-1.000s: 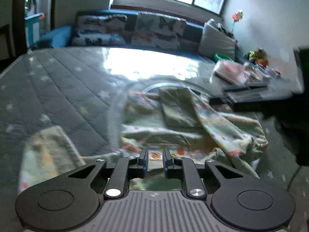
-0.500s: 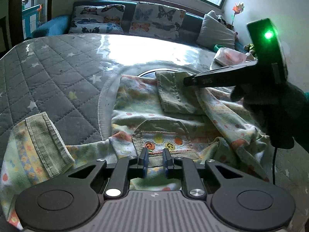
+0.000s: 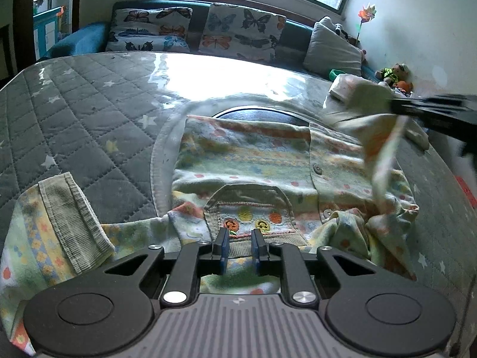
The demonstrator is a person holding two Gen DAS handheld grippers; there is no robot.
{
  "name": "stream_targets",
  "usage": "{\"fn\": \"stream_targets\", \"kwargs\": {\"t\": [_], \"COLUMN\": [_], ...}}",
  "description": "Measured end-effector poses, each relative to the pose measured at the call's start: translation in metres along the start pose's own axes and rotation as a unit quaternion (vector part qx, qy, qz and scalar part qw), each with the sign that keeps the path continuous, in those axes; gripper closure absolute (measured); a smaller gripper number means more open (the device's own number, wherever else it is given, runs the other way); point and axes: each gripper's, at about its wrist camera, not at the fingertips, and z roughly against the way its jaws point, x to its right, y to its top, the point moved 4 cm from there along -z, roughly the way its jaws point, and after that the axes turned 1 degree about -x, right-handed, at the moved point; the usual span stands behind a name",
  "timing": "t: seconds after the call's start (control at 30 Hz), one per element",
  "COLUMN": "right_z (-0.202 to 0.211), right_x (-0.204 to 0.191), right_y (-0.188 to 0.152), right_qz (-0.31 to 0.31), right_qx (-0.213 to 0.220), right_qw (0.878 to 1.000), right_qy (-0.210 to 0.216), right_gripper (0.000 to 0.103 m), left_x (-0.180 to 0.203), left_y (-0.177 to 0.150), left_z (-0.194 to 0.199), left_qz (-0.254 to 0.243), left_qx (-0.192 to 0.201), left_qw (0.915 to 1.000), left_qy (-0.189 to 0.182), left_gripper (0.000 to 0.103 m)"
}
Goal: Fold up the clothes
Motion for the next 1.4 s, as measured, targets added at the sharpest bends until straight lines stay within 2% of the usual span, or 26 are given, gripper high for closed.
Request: {"fn": "stream_targets", "kwargs": {"t": [0.4,0.53,0.63,0.7,0.8,0.87,0.93,1.03,1.13,1.4], "right_z": [0.108,0.121,0.117,0.111,0.109,0.109,0.117,0.131,0.125,0.098], "right_x": [0.065,0.070,0.070,0.067,0.068,0.069,0.074,0.081,0.083,0.081], "right_y": [-0.084,-0.121,-0.153,-0.172,-0.187,-0.193,-0.199,-0.205,-0.208,-0.218], "right_qz": [-0.019,-0.033,-0.057,-0.065,-0.076,-0.085,-0.097,-0.107,-0.121,-0.156], "right_qx": [-0.009,-0.046,-0.084,-0.108,-0.127,-0.135,-0.131,-0.114,-0.110,-0.122], "right_qw": [0.995,0.992,0.989,0.986,0.984,0.982,0.982,0.982,0.982,0.978], "right_qy": [-0.101,-0.115,-0.110,-0.106,-0.100,-0.096,-0.096,-0.102,-0.095,-0.065], "right_gripper": [0.100,0.100,0.098,0.093,0.082,0.069,0.061,0.058,0.048,0.047], "left_x": [0.004,0.008,0.011,0.013,0.016,0.017,0.017,0.020,0.028,0.055], "left_y": [-0.001,-0.001,-0.001,-0.001,-0.001,-0.001,-0.003,-0.008,-0.016,-0.042], "left_z": [0.000,-0.001,-0.001,-0.001,0.003,0.007,0.014,0.027,0.042,0.081], "left_qz": [-0.015,-0.026,-0.035,-0.040,-0.048,-0.052,-0.055,-0.060,-0.070,-0.102], "left_qx": [-0.001,-0.003,-0.003,-0.004,-0.005,-0.002,0.001,0.005,0.009,0.005], "left_qw": [0.9999,0.9996,0.9992,0.9990,0.9984,0.9979,0.9977,0.9974,0.9971,0.9943], "left_qy": [0.008,0.013,0.018,0.021,0.029,0.038,0.040,0.039,0.028,-0.033], "left_gripper": [0.084,0.082,0.079,0.077,0.067,0.060,0.056,0.053,0.050,0.047]}}
